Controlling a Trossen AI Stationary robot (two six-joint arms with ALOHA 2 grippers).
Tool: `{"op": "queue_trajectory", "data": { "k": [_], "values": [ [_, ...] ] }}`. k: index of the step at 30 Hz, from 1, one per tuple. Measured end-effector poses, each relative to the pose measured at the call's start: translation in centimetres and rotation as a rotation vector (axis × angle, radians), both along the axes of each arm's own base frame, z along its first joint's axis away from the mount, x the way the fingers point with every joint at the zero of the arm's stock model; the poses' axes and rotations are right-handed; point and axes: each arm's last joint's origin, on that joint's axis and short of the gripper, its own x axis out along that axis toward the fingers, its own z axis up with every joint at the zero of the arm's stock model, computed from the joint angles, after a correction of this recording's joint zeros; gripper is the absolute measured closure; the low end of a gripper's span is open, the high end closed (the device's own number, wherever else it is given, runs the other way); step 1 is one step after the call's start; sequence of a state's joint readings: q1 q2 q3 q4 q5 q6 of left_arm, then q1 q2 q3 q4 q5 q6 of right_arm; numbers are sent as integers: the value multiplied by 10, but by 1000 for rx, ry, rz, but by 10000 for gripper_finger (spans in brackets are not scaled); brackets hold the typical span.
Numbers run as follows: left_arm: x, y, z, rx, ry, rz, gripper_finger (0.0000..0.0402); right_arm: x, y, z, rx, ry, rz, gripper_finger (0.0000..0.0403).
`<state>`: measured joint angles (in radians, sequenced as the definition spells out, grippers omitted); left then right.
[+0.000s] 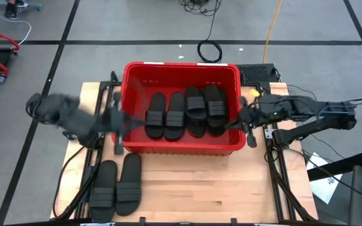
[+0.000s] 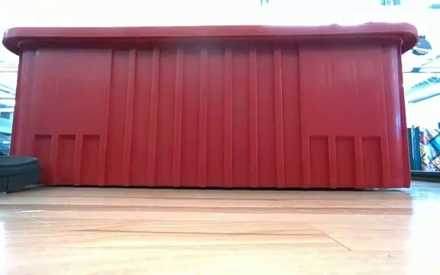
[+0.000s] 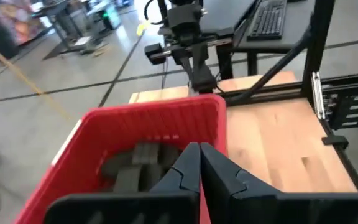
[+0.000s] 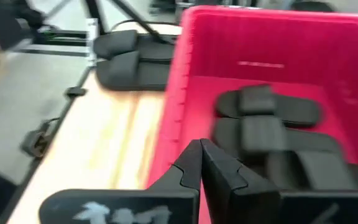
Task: Pick and place slides into bin
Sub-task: Put the slide into the red bin
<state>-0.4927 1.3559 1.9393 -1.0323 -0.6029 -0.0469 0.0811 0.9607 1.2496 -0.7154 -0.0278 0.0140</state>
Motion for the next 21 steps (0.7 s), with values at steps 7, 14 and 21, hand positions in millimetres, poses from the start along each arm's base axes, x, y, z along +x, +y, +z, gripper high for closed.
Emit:
{"op": "queue_trajectory", "data": {
  "k": [7,14,21],
  "values": [
    [-9,-86,-27,-57,-72,146,401,22,5,-38,91,-89,94,403],
    [-16,-144,-58,-81,-178,237,400,35,12,-50,171,-246,162,403],
    [-37,-150,-78,-291,-72,258,401,52,27,-53,201,-291,214,403]
  ]
}}
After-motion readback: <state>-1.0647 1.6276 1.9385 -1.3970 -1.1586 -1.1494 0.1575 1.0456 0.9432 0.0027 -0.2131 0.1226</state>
